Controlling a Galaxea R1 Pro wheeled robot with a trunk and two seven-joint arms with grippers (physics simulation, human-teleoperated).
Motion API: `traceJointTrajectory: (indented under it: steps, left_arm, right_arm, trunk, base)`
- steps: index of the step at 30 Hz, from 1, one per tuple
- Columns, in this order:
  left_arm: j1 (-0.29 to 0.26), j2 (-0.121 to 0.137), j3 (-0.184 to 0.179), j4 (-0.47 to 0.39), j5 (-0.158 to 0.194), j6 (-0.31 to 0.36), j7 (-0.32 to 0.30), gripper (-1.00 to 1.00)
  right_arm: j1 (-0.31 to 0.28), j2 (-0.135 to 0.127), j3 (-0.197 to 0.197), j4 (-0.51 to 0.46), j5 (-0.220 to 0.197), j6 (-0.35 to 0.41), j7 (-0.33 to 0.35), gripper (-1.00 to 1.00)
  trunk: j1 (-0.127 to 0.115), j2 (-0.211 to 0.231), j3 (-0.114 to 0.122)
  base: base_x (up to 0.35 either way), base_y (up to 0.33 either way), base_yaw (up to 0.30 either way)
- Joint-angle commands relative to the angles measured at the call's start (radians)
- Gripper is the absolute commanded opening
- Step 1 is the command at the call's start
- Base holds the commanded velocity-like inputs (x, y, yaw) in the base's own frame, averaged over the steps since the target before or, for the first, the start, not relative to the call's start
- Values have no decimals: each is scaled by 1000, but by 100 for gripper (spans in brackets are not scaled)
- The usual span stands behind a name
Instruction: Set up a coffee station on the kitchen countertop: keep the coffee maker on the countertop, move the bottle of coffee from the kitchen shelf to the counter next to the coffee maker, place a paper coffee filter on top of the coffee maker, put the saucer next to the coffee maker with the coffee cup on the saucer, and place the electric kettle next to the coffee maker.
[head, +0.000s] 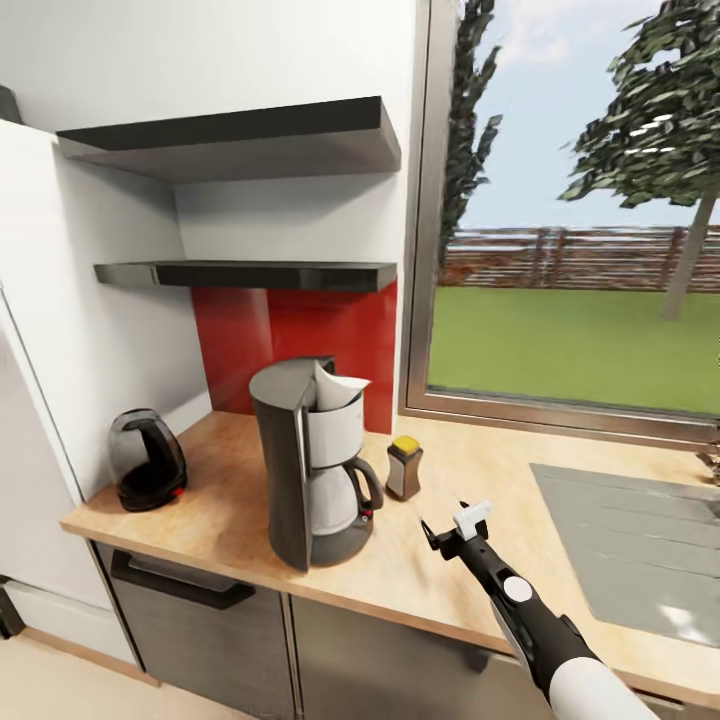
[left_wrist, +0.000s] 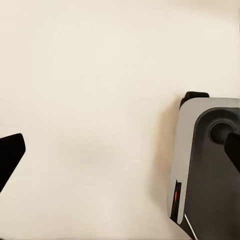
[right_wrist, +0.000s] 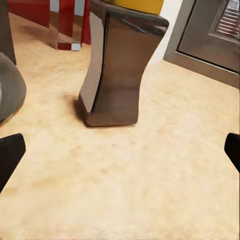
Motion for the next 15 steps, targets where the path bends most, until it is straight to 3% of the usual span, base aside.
traceJointTrajectory:
  steps: [1,5,15]
  left_arm:
    - [0,0,2,1,6,-3,-1,100]
    - [0,0,3,1,8,-3,-1,100]
    - [0,0,3,-5,9,-5,-1,100]
  right_arm:
    - [0,0,0,1,2,-3,2,100]
    - [0,1,0,1,2,-3,1,100]
    - [0,11,-3,4,-4,-5,-13,100]
  trunk:
    - [0,-1,0]
    - [0,-1,0]
    - [0,-1,0]
  base:
    - [-328,-44,0]
    - [-333,-5,0]
    - [-279,187,0]
